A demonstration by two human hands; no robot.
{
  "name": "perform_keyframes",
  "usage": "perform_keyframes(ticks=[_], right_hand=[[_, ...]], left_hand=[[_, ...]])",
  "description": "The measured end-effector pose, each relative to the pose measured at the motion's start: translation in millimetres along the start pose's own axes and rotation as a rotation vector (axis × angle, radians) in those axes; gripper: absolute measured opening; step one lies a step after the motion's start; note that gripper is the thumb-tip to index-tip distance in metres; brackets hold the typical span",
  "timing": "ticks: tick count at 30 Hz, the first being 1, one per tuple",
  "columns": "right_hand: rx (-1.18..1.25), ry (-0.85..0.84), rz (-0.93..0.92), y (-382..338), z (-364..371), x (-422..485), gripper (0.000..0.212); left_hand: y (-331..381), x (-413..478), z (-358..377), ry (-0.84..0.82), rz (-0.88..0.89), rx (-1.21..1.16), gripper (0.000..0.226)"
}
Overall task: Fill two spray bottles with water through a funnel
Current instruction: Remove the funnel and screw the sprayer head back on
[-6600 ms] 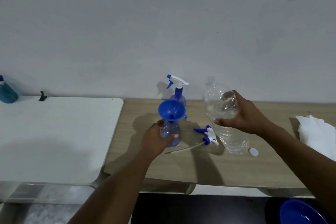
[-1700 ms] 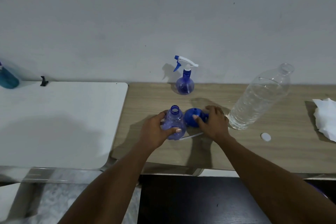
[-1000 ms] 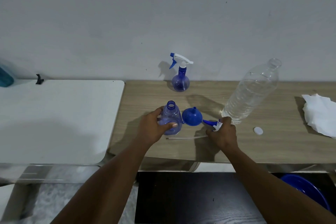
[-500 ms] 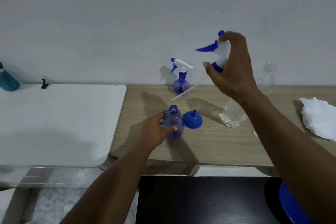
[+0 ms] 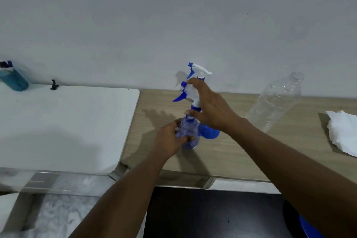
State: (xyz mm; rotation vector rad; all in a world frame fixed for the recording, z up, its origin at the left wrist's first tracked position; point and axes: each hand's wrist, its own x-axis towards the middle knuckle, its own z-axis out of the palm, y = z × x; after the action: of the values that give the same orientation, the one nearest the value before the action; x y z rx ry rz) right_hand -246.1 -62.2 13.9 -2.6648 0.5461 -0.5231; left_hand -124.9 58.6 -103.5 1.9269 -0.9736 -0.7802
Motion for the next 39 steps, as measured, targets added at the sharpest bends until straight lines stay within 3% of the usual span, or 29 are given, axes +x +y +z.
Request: perform_keyframes(ticks=[2, 8, 12, 16, 23, 33, 36, 39], right_hand=[[0.072, -0.075, 0.079, 3, 13, -3, 0.080], [-0.004, -0.215, 0.014, 10, 23, -9, 0.026], [-0.010, -0.234, 0.035, 12, 24, -4, 0.030], [0.005, -0.252, 0.017, 10, 21, 2, 0.065], [0.040, -0.183, 0.056, 5, 38, -4, 0.036], [-0.087, -0.009, 0.043, 15, 44, -11, 0.054], [-0.082, -0.005, -0.014, 14, 43, -10, 0.048], [-0.208, 0.035, 0.043, 15, 48, -8, 0.048]], left_hand=[[-3, 1, 1, 0.022, 0.008, 0.013, 0.058], [-10, 1, 1, 0.053, 0.009, 0.001, 0.052], [-10, 2, 2, 0.036, 0.003, 0.013, 0.066], [-9, 2, 2, 0.044, -0.009, 0.003, 0.067], [-4, -2, 2, 0.099, 0.031, 0.148, 0.069], [-4, -1, 6, 0.049, 0.018, 0.158, 0.051], [-4, 1, 7, 0.000, -0.007, 0.131, 0.049], [-6, 0, 9, 0.053, 0.011, 0.179, 0.053]])
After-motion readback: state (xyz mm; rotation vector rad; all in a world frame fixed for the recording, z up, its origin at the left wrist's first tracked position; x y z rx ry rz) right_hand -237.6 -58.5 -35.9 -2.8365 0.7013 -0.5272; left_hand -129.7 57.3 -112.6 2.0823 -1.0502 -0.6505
